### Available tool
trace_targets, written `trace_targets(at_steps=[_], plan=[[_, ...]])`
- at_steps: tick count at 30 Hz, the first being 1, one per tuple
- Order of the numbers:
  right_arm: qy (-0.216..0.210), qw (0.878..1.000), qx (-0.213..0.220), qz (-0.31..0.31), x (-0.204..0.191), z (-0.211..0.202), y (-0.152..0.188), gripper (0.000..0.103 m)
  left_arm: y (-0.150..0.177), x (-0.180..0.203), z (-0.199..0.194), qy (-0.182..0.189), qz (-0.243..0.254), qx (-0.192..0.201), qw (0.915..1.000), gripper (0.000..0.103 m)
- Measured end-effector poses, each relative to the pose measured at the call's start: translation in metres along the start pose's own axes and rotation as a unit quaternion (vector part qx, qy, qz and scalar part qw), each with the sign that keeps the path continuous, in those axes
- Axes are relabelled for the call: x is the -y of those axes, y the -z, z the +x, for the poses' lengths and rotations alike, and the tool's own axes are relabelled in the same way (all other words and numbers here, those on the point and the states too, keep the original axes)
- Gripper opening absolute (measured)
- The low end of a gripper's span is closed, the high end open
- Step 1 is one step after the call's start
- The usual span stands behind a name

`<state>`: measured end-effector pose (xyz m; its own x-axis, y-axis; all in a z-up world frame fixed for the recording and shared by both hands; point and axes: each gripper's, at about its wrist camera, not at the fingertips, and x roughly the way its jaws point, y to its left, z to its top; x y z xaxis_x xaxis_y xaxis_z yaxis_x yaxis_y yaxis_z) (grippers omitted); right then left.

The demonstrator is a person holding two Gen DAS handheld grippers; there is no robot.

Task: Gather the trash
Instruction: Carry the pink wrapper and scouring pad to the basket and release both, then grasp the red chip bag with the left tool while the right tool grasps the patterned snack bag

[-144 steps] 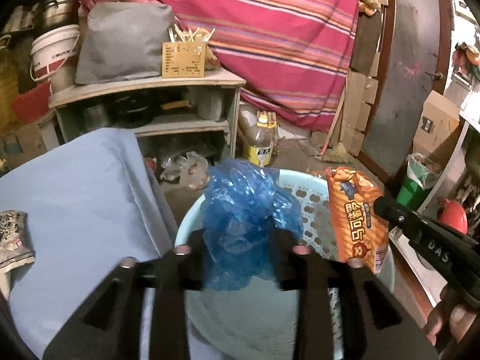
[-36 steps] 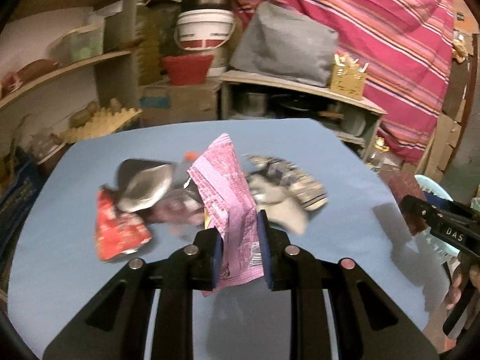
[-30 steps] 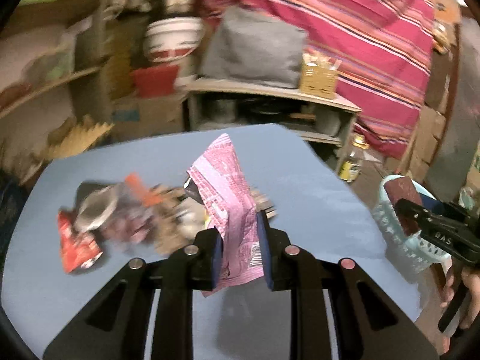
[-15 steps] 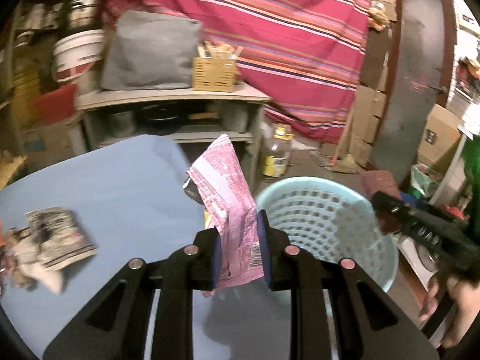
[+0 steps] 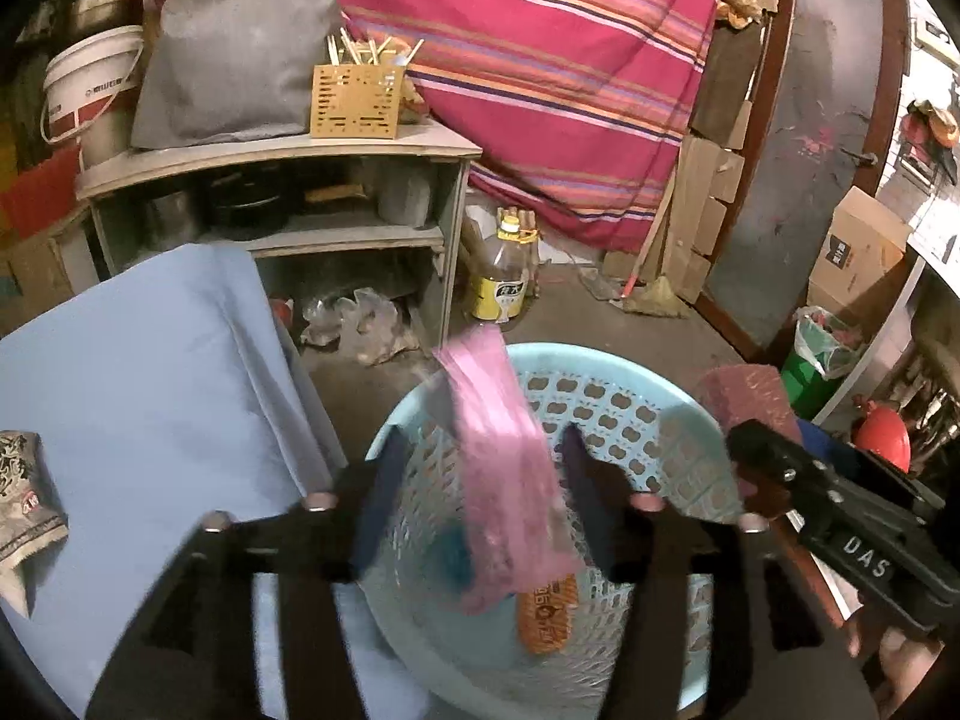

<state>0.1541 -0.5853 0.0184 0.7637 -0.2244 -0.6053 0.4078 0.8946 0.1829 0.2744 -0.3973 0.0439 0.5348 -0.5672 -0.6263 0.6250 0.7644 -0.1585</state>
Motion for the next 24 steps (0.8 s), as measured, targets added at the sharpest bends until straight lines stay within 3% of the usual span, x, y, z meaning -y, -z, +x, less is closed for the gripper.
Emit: trace_targets(at_steps=[2,6,8,16,24], plan=[[0.000,1.000,-0.001,-0.001,-0.002,0.000,0.001,0.055,0.002,-0.001,-0.003,-0.007,0.003,0.002,1.0000,0.068],[0.002,1.000,-0.001,-0.005,-0.010,0.001,0.000,0.058,0.006,-0.010,-0.016,-0.020,0.002,0.010,0.9998,0.074],[0.006,1.000,0.002,-0.005,-0.015,0.002,-0.002,0.074,0.008,-0.017,-0.027,-0.029,0.002,0.018,0.9994,0.078],[0.008,1.000,0.025,-0.002,-0.051,-0.003,-0.009,0.098,0.020,-0.067,-0.086,-0.075,-0.011,0.050,0.9959,0.088],[-0.044,0.998,0.011,-0.049,-0.140,0.004,0.001,0.099,0.053,-0.156,-0.157,-0.180,-0.041,0.071,0.9802,0.097]])
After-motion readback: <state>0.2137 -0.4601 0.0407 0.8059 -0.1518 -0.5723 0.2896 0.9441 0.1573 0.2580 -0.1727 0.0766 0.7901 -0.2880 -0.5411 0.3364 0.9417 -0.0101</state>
